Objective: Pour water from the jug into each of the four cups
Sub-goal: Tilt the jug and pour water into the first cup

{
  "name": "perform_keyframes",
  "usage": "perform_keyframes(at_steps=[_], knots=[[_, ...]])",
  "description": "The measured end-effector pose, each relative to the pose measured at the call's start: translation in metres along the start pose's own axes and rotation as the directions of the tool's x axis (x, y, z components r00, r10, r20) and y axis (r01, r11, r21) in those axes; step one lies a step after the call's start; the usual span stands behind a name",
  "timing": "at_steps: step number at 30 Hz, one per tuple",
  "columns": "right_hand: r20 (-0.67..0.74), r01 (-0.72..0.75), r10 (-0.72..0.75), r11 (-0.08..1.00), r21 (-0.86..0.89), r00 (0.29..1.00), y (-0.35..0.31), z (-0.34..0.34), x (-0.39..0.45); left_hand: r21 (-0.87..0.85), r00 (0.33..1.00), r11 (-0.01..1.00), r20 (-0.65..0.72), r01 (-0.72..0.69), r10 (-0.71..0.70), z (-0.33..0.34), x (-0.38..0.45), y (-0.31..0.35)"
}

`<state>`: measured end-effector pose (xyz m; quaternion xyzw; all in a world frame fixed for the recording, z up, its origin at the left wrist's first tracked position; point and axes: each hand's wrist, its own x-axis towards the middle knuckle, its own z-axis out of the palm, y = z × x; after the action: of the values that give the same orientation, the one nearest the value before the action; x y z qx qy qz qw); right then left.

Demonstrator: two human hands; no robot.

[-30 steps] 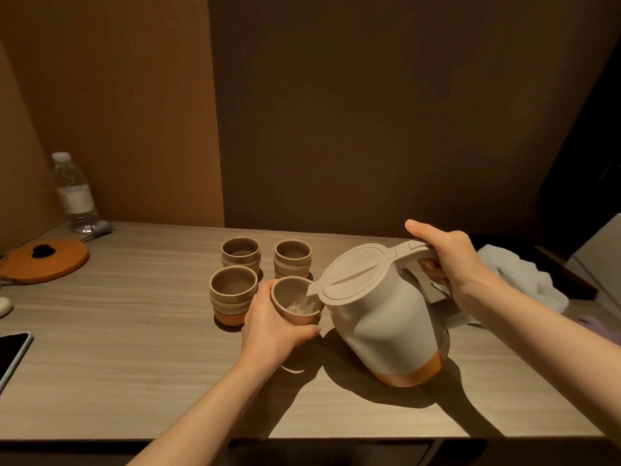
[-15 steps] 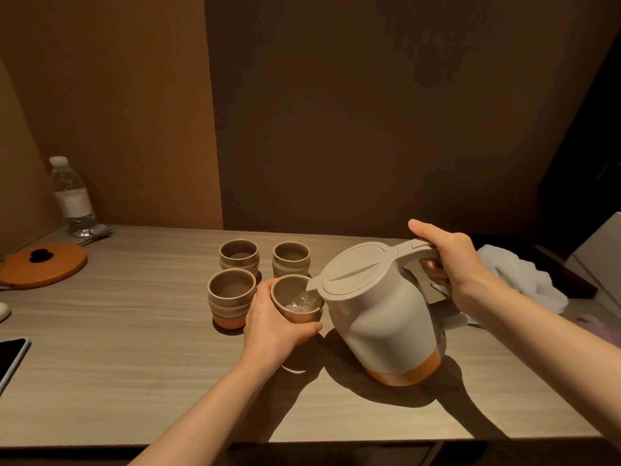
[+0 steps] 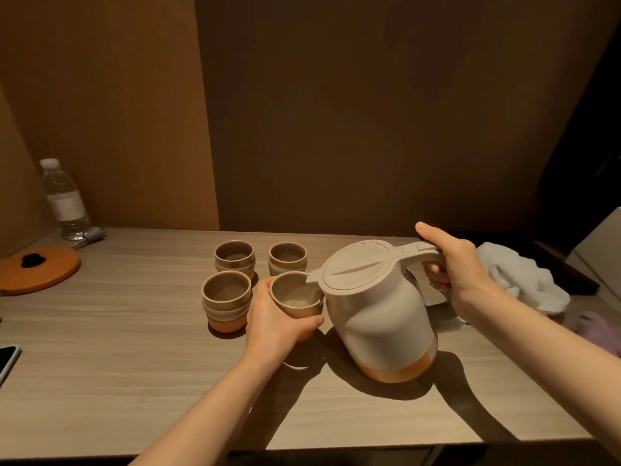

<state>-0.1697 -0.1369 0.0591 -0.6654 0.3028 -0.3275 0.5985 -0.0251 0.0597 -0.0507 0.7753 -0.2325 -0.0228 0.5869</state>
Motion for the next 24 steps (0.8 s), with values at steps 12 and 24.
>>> perform_keyframes(at_steps=[12, 24], knots=[[-0.026, -0.001, 0.005, 0.989, 0.148, 1.0, 0.028, -0.001, 0.006, -0.026, 1.0, 1.0, -0.023, 0.017, -0.018, 0.006, 0.016, -0.003], [-0.035, -0.042, 0.048, 0.985, 0.165, 0.998, 0.034, -0.007, 0.001, 0.001, 0.999, 0.999, -0.013, 0.05, -0.05, 0.023, 0.02, -0.018]])
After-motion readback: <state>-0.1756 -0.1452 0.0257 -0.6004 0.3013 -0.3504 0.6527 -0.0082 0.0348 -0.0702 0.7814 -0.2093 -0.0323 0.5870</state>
